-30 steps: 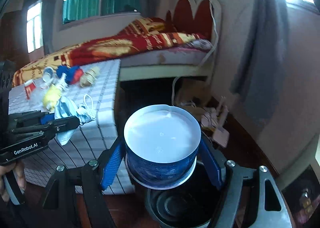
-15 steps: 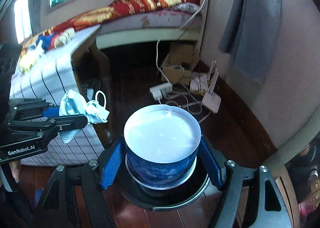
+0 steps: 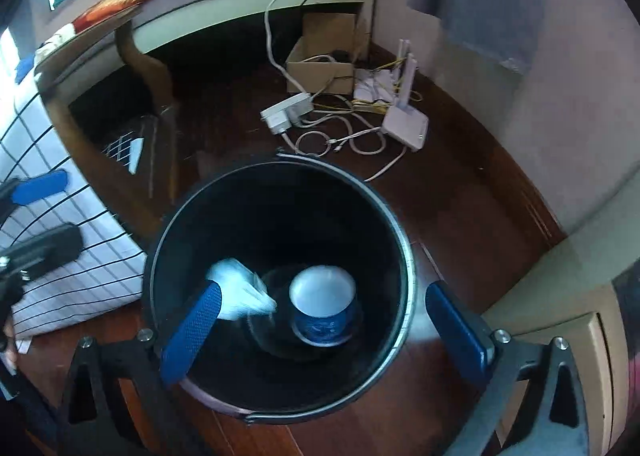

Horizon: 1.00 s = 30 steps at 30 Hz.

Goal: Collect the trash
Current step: 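Carry the mask and mug to the black bin and release both, then grasp the plastic bag with the left tool while the right tool grasps the yellow toy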

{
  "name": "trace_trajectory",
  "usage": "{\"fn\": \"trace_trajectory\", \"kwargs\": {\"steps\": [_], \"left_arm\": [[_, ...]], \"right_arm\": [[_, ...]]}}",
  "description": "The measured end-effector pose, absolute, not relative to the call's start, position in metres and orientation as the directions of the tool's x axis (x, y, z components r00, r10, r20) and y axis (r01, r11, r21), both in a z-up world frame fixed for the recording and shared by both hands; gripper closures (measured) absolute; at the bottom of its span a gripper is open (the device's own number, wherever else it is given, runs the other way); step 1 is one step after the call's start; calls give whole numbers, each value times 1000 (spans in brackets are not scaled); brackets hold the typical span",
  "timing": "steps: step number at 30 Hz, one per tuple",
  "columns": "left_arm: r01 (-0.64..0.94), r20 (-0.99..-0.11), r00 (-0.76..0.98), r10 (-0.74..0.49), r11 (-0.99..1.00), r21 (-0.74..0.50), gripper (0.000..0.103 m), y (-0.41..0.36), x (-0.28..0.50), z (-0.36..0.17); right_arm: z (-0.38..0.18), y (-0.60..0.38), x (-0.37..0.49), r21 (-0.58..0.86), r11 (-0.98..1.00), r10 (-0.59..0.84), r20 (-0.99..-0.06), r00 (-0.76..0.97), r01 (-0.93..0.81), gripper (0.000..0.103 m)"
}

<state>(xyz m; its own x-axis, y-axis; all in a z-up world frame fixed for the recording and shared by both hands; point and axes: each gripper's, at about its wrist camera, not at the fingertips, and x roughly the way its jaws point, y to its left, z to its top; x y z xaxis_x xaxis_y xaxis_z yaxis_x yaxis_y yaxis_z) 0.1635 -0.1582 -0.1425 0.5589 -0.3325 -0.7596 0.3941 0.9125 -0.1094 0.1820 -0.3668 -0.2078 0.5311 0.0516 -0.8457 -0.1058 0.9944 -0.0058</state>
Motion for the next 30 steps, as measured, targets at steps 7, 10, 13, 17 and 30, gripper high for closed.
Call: {"fn": "trace_trajectory", "kwargs": {"steps": [7,10,13,17,30], "left_arm": [[365,-746,593,-301,927,-85,2,-147,162,-133],[363,-736,609,-296,929,-73,2,-144,161,-128],[354,-726,623,-292,932,-71,2,-139,161,-120],[321,-705,656,-270,945,-63,0,-126,154,-107],[191,-620,760,-196,979,-75,0,-64,123,-68]], "right_arm": [[-194,-359,183,-4,995,53,-825,562,-101,0],[-187,-352,181,-12,994,56,-813,580,-112,0],[-177,-346,179,-14,994,55,-801,596,-110,0],[-158,-336,175,-15,995,53,-779,624,-103,0],[-96,-272,154,22,983,149,-678,720,-183,0]]}}
